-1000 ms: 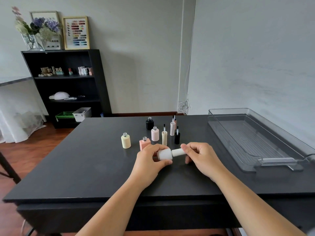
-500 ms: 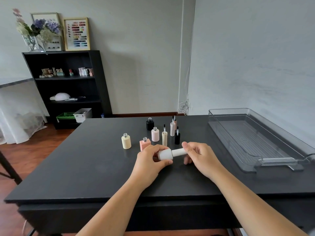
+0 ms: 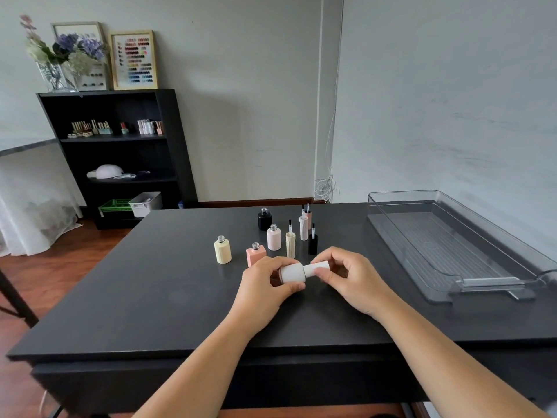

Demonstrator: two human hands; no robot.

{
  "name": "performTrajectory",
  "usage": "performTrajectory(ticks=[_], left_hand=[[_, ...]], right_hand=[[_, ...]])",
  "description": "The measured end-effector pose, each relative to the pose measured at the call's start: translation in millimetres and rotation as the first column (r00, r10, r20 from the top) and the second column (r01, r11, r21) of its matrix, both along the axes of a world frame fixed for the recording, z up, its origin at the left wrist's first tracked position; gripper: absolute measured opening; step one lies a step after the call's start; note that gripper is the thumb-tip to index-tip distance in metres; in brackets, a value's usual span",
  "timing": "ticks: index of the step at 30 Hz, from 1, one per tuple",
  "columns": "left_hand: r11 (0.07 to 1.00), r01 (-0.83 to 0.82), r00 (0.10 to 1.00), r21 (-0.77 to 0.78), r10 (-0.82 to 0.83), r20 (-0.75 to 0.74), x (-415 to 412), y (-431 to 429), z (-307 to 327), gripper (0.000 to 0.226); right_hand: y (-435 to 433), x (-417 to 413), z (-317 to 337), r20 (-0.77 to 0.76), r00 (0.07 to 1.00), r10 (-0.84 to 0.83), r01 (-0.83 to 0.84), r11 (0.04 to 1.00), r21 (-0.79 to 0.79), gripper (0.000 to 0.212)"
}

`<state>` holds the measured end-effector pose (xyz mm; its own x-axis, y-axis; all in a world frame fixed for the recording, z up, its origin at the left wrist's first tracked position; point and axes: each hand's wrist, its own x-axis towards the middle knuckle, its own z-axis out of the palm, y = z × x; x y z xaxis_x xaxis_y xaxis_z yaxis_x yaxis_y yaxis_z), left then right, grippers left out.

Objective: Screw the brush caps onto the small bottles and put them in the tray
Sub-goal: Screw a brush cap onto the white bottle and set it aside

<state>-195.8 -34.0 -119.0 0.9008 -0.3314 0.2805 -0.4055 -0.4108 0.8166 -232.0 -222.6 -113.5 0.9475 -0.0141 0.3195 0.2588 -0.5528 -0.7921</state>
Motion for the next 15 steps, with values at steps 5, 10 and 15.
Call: performTrajectory(ticks=[5,10,15], left_hand=[[0.999,0.01,1.0,0.031,-0.011,0.013,0.8,-0.8,-0.4,0.036],[0.999,0.009,1.0,0.043,-0.01,0.028,0.6,-1.2,-0.8,0.038],[0.997,-0.005,0.998,0.073,0.0,0.067,-3.2,-2.5,3.4,0.04]], right_hand=[[-0.9,1.5,-1.1,-0.004,0.999,-0.041,0.041,0.996,-0.079,0.01],[-3.1,2.3,-2.1,-0.023,0.999,-0.042,0.039,0.994,-0.099,0.013],[-2.7,3.0,0.6,-0.041,0.999,-0.001,0.003,0.998,0.065,0.008]])
